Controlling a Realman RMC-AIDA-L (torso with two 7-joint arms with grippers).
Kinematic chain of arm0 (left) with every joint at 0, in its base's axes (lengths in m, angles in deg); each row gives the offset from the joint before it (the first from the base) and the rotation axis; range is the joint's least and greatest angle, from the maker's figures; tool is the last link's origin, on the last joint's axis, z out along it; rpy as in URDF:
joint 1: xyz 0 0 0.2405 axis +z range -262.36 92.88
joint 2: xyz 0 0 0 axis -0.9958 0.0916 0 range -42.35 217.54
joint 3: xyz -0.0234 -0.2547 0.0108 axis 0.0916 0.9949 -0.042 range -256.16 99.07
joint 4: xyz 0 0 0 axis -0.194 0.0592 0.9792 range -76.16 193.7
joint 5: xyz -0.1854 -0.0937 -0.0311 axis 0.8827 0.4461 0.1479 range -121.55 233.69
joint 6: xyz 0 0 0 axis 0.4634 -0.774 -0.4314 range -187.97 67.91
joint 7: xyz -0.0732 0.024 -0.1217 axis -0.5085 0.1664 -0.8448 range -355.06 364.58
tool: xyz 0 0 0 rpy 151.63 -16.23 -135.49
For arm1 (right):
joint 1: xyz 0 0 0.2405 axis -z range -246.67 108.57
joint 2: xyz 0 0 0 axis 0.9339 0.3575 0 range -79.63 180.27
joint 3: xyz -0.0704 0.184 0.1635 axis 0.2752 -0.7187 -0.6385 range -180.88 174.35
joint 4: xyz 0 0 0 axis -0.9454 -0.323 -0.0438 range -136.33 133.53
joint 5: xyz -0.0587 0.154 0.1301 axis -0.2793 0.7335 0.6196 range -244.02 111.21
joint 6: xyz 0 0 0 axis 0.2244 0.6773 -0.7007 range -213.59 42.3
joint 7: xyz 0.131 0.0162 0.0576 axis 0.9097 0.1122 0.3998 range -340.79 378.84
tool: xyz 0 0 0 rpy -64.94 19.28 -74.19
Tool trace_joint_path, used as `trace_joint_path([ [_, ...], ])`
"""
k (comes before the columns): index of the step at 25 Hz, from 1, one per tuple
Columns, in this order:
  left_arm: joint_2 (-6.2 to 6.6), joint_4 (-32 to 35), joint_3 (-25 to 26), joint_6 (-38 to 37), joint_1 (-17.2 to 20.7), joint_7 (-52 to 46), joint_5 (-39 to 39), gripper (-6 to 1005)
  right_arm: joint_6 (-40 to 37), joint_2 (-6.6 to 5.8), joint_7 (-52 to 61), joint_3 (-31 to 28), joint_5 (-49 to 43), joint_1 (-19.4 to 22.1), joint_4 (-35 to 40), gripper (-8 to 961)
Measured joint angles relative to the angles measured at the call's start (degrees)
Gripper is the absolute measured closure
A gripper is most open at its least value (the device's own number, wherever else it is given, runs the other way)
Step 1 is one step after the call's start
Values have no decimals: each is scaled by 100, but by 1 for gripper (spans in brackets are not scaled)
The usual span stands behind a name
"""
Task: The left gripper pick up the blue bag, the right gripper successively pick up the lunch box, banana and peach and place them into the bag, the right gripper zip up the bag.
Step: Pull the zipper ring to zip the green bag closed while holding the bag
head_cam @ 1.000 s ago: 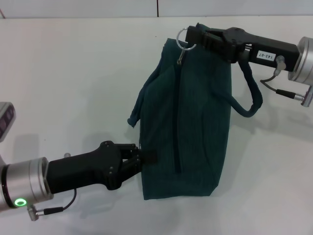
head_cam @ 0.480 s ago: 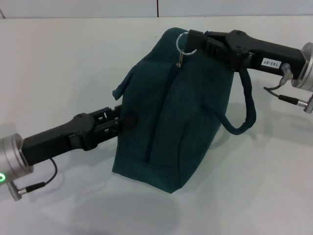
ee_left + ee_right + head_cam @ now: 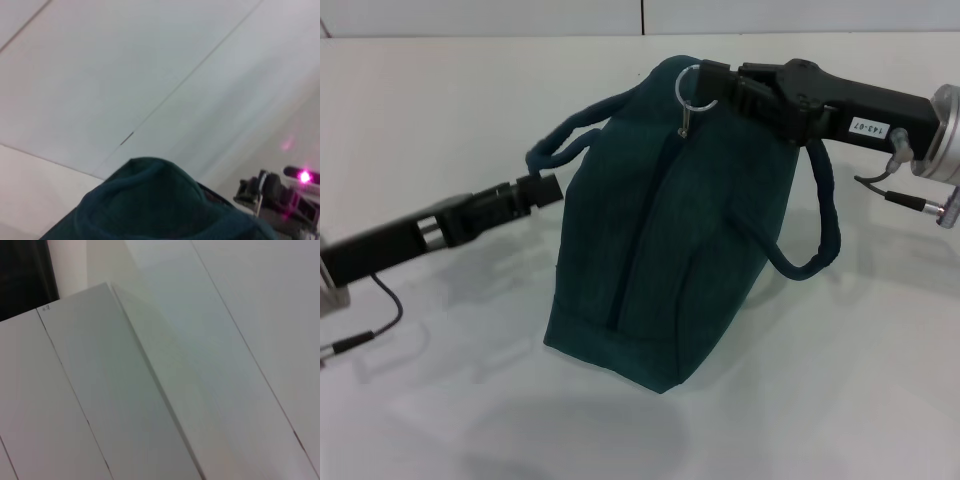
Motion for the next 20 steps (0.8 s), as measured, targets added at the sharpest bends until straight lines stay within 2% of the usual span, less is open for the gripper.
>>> trace_joint_path([
  [1, 15, 30, 0, 0, -24, -114, 15, 109, 1, -1, -3, 0, -1, 0, 0, 941],
  [6, 89, 52, -18, 0, -284, -522, 36, 107, -9, -6, -10, 1, -1, -3, -1, 941],
  [12, 105, 76, -56, -28, -554, -816, -122, 113, -22, -9, -50, 1, -1, -3, -15, 941],
  [20, 117, 192, -72, -73, -578, -1107, -315, 131, -30, -9, -82, 2, -1, 16, -18, 941],
])
